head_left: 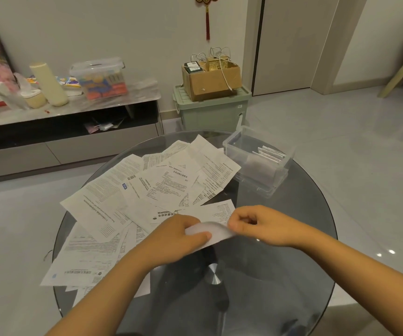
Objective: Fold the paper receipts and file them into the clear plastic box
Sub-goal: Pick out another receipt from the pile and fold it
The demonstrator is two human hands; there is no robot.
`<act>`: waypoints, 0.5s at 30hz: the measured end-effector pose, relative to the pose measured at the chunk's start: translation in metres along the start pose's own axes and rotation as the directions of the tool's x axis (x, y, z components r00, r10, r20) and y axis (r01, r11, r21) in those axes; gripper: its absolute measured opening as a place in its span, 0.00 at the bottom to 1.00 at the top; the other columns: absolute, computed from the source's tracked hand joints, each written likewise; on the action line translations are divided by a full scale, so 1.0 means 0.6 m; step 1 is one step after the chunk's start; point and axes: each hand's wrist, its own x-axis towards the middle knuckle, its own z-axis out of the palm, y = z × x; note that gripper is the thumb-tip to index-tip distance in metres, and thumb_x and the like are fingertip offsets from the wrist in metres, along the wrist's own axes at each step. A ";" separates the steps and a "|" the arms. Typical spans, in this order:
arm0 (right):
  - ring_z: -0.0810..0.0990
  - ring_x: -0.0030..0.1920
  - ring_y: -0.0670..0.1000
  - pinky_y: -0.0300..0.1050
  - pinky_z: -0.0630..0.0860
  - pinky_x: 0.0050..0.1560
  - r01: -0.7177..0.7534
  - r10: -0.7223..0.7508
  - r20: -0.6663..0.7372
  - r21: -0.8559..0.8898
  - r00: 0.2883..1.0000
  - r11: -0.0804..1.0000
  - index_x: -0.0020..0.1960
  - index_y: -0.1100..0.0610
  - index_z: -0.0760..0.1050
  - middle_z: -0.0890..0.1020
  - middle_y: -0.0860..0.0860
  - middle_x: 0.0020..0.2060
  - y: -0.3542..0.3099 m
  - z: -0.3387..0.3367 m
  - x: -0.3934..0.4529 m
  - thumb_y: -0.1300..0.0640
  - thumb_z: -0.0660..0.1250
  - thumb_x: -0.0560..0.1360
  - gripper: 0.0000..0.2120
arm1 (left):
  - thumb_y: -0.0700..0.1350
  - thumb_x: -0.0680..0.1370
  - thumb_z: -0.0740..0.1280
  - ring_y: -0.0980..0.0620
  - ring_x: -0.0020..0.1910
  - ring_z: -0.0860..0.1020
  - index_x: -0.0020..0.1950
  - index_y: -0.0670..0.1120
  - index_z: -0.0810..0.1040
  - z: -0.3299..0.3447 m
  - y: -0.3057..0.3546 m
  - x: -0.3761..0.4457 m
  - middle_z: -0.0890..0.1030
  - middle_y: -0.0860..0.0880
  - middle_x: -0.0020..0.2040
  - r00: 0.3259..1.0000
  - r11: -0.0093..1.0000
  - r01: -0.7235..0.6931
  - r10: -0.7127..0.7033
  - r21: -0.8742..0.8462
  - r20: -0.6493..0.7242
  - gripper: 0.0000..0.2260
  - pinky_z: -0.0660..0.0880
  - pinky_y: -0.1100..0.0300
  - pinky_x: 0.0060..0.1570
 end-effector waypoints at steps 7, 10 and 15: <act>0.82 0.47 0.52 0.46 0.78 0.51 -0.096 0.095 -0.239 0.008 0.966 0.995 0.52 0.54 0.74 0.83 0.52 0.46 0.012 0.008 0.019 0.47 0.69 0.73 0.14 | 0.54 0.75 0.68 0.58 0.42 0.74 0.45 0.52 0.76 0.006 -0.006 0.023 0.77 0.56 0.44 0.942 0.976 0.101 -0.156 -0.192 -0.296 0.07 0.67 0.65 0.37; 0.81 0.45 0.50 0.45 0.78 0.48 -0.131 0.120 -0.338 -0.008 0.933 0.991 0.53 0.51 0.72 0.83 0.51 0.46 0.023 0.020 0.031 0.55 0.70 0.72 0.11 | 0.53 0.74 0.69 0.60 0.46 0.73 0.59 0.53 0.71 0.009 -0.009 0.028 0.73 0.57 0.52 0.912 0.968 0.089 -0.174 -0.236 -0.370 0.16 0.66 0.72 0.38; 0.77 0.40 0.45 0.39 0.75 0.41 -0.184 0.135 -0.375 -0.096 0.917 0.978 0.65 0.49 0.63 0.78 0.47 0.41 0.029 0.035 0.040 0.56 0.70 0.72 0.25 | 0.49 0.72 0.73 0.55 0.62 0.69 0.71 0.55 0.62 0.019 -0.021 0.027 0.64 0.53 0.66 0.937 0.997 0.043 -0.020 0.057 -0.350 0.31 0.71 0.63 0.58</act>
